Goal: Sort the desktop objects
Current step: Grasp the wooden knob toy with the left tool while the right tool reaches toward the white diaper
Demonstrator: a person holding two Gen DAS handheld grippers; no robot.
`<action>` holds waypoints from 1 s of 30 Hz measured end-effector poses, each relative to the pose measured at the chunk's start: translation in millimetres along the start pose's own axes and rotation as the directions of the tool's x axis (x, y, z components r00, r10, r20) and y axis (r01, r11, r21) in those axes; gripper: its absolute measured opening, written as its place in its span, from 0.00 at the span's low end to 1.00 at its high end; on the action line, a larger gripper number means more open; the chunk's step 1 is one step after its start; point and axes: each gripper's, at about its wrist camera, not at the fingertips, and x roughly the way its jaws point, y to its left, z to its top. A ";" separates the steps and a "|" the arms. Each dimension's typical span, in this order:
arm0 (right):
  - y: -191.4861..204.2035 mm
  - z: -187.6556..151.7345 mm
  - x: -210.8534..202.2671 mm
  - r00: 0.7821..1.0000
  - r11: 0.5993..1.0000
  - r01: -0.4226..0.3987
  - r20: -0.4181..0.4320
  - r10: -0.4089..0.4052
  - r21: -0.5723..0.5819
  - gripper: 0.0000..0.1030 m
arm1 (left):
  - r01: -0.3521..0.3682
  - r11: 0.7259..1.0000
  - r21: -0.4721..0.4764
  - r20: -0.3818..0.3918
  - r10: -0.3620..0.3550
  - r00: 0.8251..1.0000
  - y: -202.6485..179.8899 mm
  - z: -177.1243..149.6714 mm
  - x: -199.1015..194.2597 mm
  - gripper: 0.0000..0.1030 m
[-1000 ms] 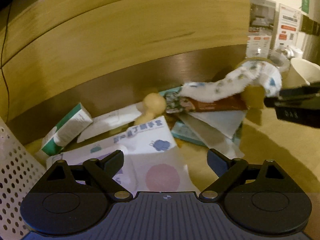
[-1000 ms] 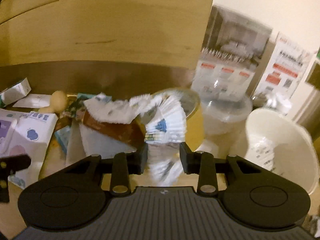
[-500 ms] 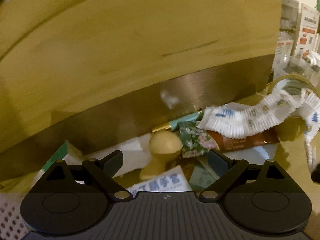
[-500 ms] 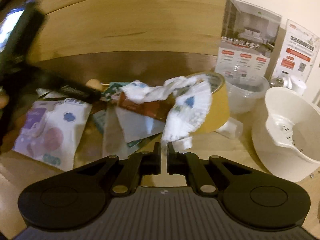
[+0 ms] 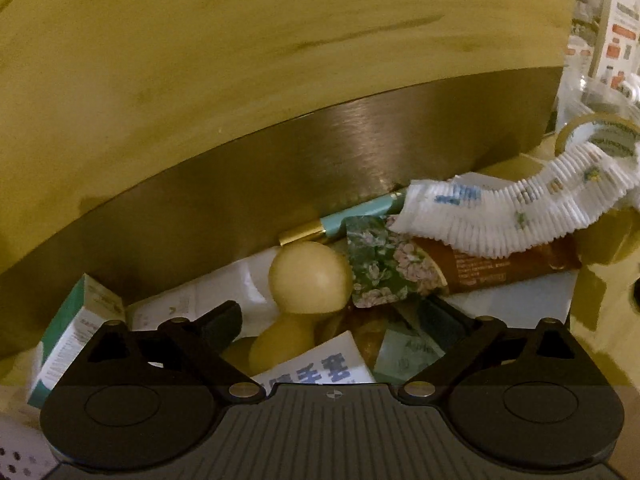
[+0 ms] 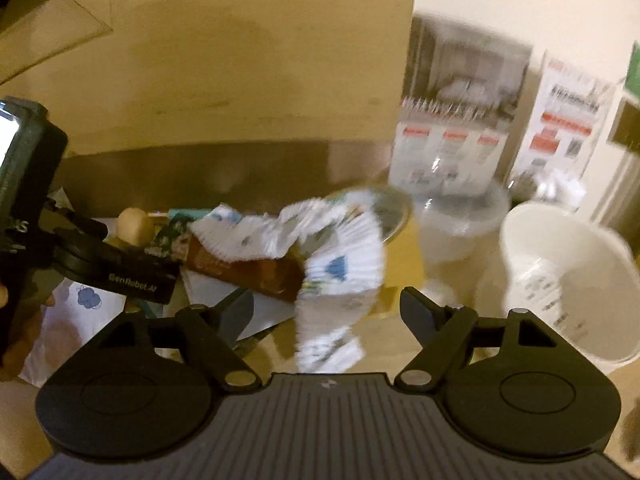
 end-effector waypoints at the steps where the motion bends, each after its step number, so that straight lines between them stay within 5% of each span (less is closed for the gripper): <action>1: 3.2 -0.4 3.8 1.000 1.000 0.006 -0.004 -0.006 -0.002 0.81 | 0.004 1.000 -0.004 0.005 -0.004 1.000 0.9 -0.8 1.0 0.98; 4: 13.3 -3.5 11.2 1.000 1.000 0.011 -0.001 -0.011 -0.005 0.76 | 0.003 1.000 -0.027 0.035 -0.002 0.999 2.8 -4.8 2.6 0.97; 5: 14.9 -4.4 14.0 1.000 1.000 0.015 -0.001 -0.015 0.000 0.65 | -0.006 1.000 -0.030 0.047 0.007 0.999 1.6 -6.2 1.8 0.94; 6: 16.5 -7.1 14.6 1.000 1.000 0.009 -0.007 -0.009 -0.001 0.37 | -0.010 1.000 -0.027 0.061 0.012 0.998 0.1 -7.4 0.2 0.91; 8: 16.3 -8.3 20.1 0.999 1.000 -0.020 -0.046 0.021 0.014 0.13 | -0.021 1.000 -0.015 0.088 0.022 0.996 -5.7 -9.9 -6.1 0.60; 10: 15.7 -10.1 16.4 0.998 0.999 -0.047 -0.037 0.048 0.027 0.13 | -0.084 0.996 0.025 0.098 0.082 0.992 -12.8 -12.0 -9.9 0.40; 13: 20.5 -14.1 4.4 0.999 0.999 -0.054 -0.001 0.054 0.008 0.13 | -0.030 0.999 -0.022 0.115 0.032 0.993 -5.1 -19.2 -19.0 0.40; 30: 69.5 7.4 -83.0 0.958 0.969 -0.124 0.229 0.173 -0.212 0.10 | 0.002 0.996 -0.090 0.261 0.022 0.965 -1.8 -9.6 -100.9 0.40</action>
